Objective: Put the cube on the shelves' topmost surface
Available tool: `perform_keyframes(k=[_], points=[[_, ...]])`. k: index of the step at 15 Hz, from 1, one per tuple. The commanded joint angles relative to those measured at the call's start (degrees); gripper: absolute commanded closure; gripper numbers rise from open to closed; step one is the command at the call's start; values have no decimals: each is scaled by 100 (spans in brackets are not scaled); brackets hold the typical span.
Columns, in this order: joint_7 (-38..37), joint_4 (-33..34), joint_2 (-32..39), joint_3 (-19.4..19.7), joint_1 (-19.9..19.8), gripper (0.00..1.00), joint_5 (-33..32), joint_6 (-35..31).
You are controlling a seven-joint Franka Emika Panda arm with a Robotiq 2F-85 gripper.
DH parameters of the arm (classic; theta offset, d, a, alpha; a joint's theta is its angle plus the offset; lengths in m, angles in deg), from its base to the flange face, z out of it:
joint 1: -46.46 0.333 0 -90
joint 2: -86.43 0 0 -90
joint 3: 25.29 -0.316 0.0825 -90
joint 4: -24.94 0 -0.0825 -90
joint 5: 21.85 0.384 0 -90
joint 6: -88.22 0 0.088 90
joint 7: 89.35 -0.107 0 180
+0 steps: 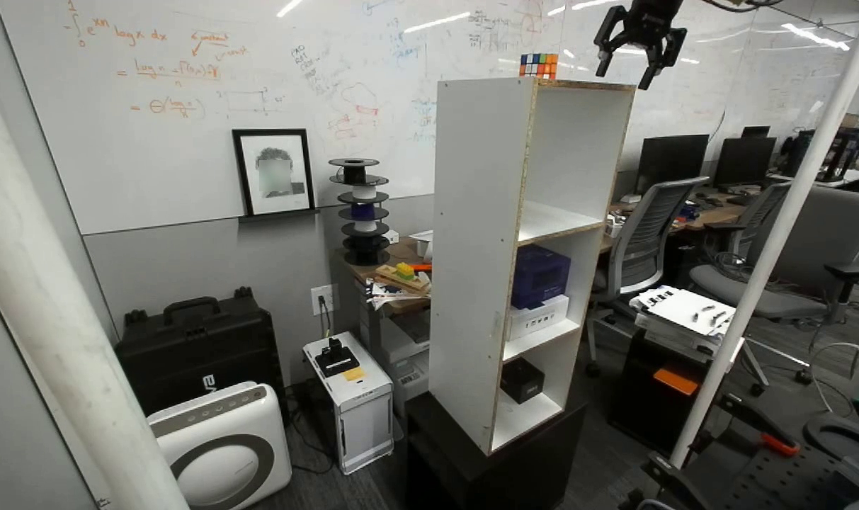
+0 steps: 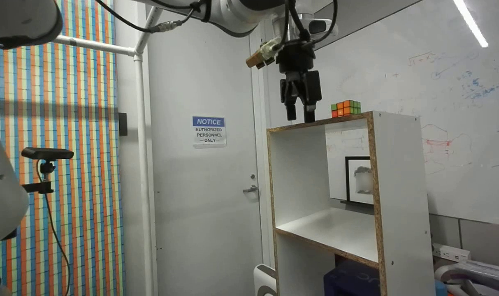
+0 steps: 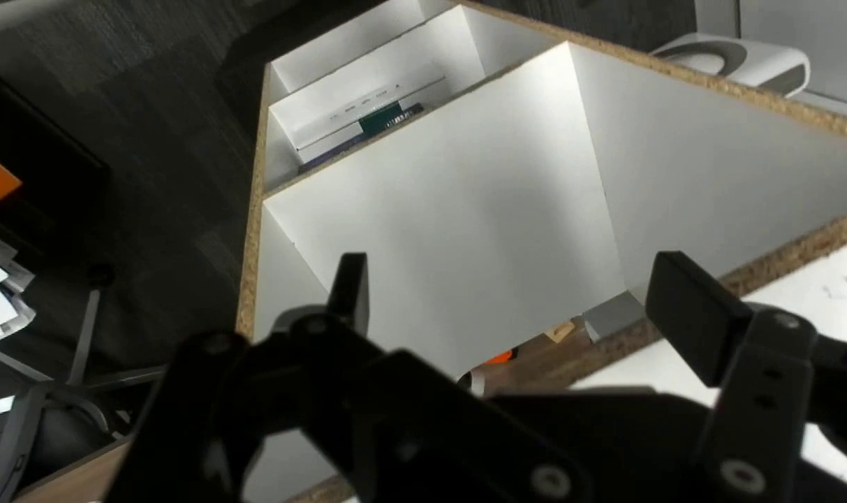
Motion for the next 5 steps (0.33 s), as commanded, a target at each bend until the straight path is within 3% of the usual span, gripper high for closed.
perform_keyframes(k=[1,3,4,5], points=[[377,-1003,-821,-80,-10,0,-249,-177],[342,-1367,-1162,-19,-101,0,-360,-46],[261,-843,-630,-35,-36,0,-212,17],[264,-1025,-775,-21,-58,0,-259,16]])
